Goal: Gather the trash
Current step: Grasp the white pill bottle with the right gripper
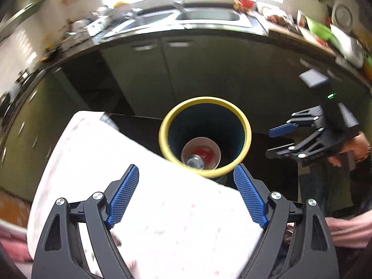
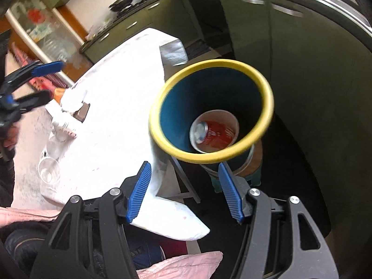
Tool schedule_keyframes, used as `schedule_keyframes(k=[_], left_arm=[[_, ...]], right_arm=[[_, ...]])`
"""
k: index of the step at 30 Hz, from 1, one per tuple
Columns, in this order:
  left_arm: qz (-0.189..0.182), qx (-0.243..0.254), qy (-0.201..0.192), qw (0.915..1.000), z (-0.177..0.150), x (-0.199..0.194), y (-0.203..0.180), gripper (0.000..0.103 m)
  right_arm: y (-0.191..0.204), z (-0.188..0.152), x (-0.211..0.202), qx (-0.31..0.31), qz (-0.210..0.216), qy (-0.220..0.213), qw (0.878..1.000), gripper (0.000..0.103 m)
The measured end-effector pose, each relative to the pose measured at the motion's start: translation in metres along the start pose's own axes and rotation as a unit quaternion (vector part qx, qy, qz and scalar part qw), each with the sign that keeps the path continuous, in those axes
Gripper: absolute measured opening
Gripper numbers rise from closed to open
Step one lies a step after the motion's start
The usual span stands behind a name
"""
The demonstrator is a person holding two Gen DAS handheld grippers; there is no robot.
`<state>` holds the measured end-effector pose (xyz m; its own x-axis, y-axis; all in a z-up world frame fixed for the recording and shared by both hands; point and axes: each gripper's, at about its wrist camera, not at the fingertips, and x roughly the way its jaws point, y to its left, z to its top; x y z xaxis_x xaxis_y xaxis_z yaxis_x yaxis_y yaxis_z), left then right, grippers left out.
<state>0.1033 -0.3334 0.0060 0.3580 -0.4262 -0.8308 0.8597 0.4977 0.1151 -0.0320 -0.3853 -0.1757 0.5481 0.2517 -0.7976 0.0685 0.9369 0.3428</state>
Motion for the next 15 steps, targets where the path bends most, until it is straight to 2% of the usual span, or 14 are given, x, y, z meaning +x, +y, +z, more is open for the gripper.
schedule_keyframes(k=[6, 9, 15], left_arm=[[0.054, -0.073, -0.053, 0.9944, -0.079, -0.081, 0.04, 0.089], [0.09, -0.118, -0.073, 0.9863, -0.132, -0.121, 0.054, 0.091], [0.141, -0.192, -0.091, 0.9669, -0.217, -0.168, 0.077, 0.094]], right_arm=[[0.071, 0.01, 0.027, -0.078, 0.032, 0.015, 0.996, 0.057], [0.12, 0.018, 0.049, -0.132, 0.054, 0.021, 0.99, 0.058], [0.209, 0.03, 0.082, -0.222, 0.088, 0.004, 0.971, 0.062]])
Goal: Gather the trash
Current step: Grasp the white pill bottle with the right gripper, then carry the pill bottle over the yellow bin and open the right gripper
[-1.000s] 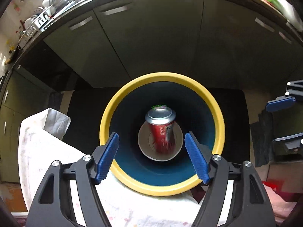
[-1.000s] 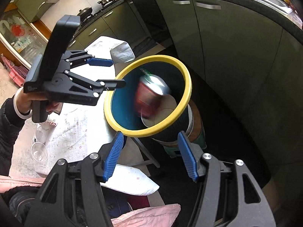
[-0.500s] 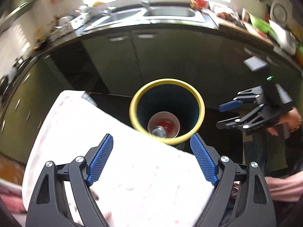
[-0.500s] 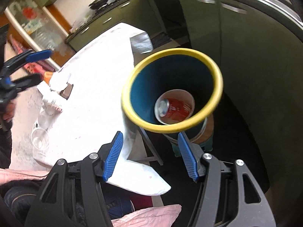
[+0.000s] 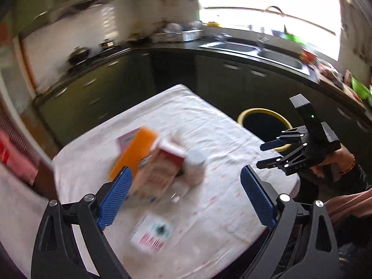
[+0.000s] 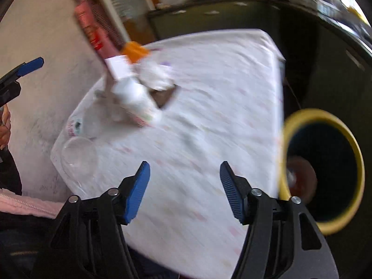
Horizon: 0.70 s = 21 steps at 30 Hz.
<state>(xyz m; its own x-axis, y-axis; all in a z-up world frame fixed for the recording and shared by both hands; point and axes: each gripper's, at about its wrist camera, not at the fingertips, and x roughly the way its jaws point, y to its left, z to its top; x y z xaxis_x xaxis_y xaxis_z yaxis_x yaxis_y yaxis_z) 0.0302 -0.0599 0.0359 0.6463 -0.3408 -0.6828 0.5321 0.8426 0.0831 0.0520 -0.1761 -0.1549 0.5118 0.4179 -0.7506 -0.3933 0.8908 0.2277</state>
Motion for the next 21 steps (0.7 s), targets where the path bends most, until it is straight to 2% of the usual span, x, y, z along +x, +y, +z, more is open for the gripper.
schedule_keyframes(k=[4, 11, 19, 20, 21], left_arm=[[0.011, -0.035, 0.002, 0.9993, -0.037, -0.013, 0.026, 0.094], [0.01, -0.072, 0.0, 0.9973, -0.077, -0.013, 0.042, 0.096], [0.006, -0.119, 0.003, 0.9929, -0.093, 0.002, 0.054, 0.096], [0.005, -0.121, 0.004, 0.9926, -0.094, 0.003, 0.054, 0.096], [0.005, -0.123, 0.004, 0.9924, -0.095, 0.004, 0.055, 0.096]], right_arm=[[0.03, 0.026, 0.025, -0.039, -0.011, -0.017, 0.999, 0.063], [0.046, 0.055, 0.066, -0.051, -0.03, -0.011, 0.998, 0.063], [0.056, 0.064, 0.084, -0.057, -0.054, -0.01, 0.997, 0.062], [0.057, 0.065, 0.085, -0.056, -0.055, -0.012, 0.997, 0.061], [0.057, 0.065, 0.086, -0.055, -0.058, -0.011, 0.997, 0.053]])
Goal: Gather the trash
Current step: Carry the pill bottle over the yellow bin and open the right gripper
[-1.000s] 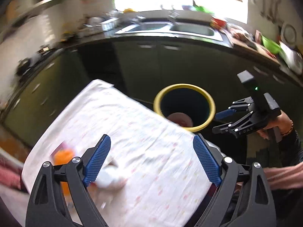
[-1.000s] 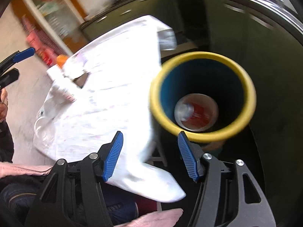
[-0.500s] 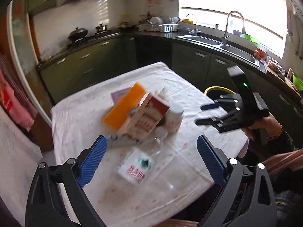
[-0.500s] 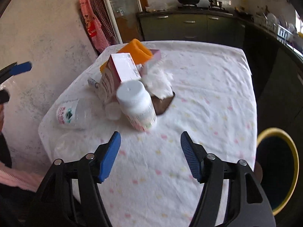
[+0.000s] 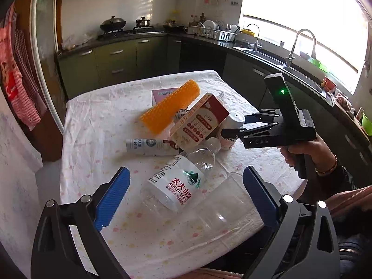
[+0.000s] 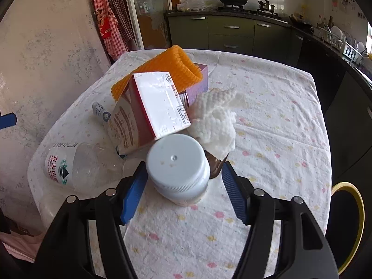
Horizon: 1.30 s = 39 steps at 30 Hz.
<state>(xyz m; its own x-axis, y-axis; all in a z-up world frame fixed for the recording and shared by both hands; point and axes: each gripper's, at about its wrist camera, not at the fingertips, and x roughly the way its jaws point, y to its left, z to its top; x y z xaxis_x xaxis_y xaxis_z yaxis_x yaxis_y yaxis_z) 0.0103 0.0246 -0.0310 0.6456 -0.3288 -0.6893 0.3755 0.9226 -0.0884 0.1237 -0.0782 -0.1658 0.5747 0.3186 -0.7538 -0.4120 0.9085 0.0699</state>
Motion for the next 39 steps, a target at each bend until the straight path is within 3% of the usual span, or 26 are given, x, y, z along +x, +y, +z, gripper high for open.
schedule_keyframes(k=[1, 7, 13, 18, 21, 26, 33, 35, 36, 39], left_arm=[[0.0, -0.001, 0.001, 1.0, -0.001, 0.001, 0.0, 0.096], [0.0, 0.005, 0.003, 1.0, 0.001, 0.003, -0.004, 0.096], [-0.003, 0.02, 0.005, 0.9998, 0.003, 0.008, -0.012, 0.097], [-0.015, 0.035, 0.006, 0.9993, 0.003, 0.011, -0.02, 0.097], [-0.024, 0.041, 0.01, 0.9989, 0.003, 0.015, -0.024, 0.097], [-0.034, 0.046, 0.018, 0.9982, 0.004, 0.024, -0.032, 0.097], [-0.04, 0.058, 0.027, 0.9971, 0.007, 0.033, -0.041, 0.097], [-0.042, 0.065, 0.028, 0.9966, 0.008, 0.035, -0.045, 0.097], [-0.043, 0.067, 0.029, 0.9964, 0.008, 0.035, -0.046, 0.097], [-0.046, 0.079, 0.031, 0.9953, 0.009, 0.037, -0.051, 0.097]], right_arm=[[0.0, 0.001, 0.001, 0.001, 0.001, 0.002, 1.0, 0.046], [0.002, -0.003, -0.011, 0.0, 0.005, -0.002, 1.0, 0.046], [-0.005, -0.016, -0.055, 0.016, 0.018, -0.024, 0.999, 0.046], [-0.053, -0.04, -0.102, 0.077, -0.028, -0.05, 0.995, 0.046], [-0.103, -0.062, -0.125, 0.138, -0.087, -0.06, 0.985, 0.046], [-0.185, -0.104, -0.124, 0.224, -0.175, -0.012, 0.959, 0.046], [-0.241, -0.135, -0.086, 0.273, -0.196, 0.039, 0.941, 0.046], [-0.252, -0.137, -0.079, 0.285, -0.2, 0.038, 0.937, 0.054], [-0.254, -0.137, -0.079, 0.288, -0.205, 0.034, 0.935, 0.062], [-0.253, -0.137, -0.082, 0.293, -0.206, 0.022, 0.933, 0.063]])
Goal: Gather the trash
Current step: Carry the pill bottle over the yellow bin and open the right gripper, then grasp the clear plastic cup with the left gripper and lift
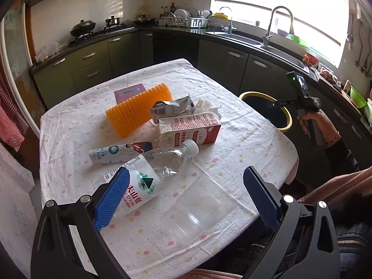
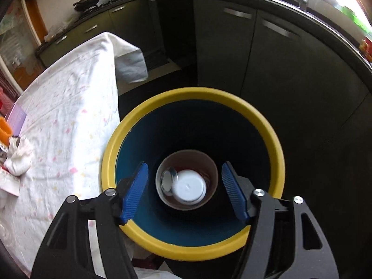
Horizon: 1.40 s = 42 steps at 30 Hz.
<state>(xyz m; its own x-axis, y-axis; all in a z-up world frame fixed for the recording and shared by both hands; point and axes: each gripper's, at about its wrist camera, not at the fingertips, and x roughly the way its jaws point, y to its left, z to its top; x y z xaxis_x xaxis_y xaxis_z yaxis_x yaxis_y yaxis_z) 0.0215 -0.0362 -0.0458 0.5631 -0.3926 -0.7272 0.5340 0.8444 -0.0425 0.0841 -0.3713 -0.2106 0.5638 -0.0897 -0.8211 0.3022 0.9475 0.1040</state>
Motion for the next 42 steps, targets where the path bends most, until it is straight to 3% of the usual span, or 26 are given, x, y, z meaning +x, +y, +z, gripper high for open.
schedule_keyframes(k=[6, 11, 15, 23, 32, 42], left_arm=[[-0.018, 0.026, 0.006, 0.9995, -0.004, 0.002, -0.006, 0.097], [-0.055, 0.07, 0.026, 0.9958, -0.011, 0.004, -0.01, 0.097], [-0.078, 0.122, 0.049, 0.9883, -0.017, 0.01, -0.014, 0.097], [-0.132, 0.213, 0.098, 0.9632, -0.026, 0.035, -0.028, 0.097], [-0.138, 0.265, 0.125, 0.9463, -0.031, 0.063, -0.038, 0.096], [-0.12, 0.294, 0.146, 0.937, -0.037, 0.086, -0.037, 0.07]], right_arm=[[0.01, -0.013, -0.026, -0.017, 0.01, -0.014, 1.0, 0.063], [0.024, -0.022, -0.042, -0.028, 0.021, -0.018, 0.999, 0.064], [0.037, -0.025, -0.048, -0.041, 0.028, -0.02, 0.999, 0.064], [0.056, -0.027, -0.05, -0.057, 0.046, -0.016, 0.997, 0.064], [0.06, -0.027, -0.043, -0.06, 0.057, -0.007, 0.997, 0.065], [0.057, -0.029, -0.032, -0.055, 0.068, 0.005, 0.996, 0.065]])
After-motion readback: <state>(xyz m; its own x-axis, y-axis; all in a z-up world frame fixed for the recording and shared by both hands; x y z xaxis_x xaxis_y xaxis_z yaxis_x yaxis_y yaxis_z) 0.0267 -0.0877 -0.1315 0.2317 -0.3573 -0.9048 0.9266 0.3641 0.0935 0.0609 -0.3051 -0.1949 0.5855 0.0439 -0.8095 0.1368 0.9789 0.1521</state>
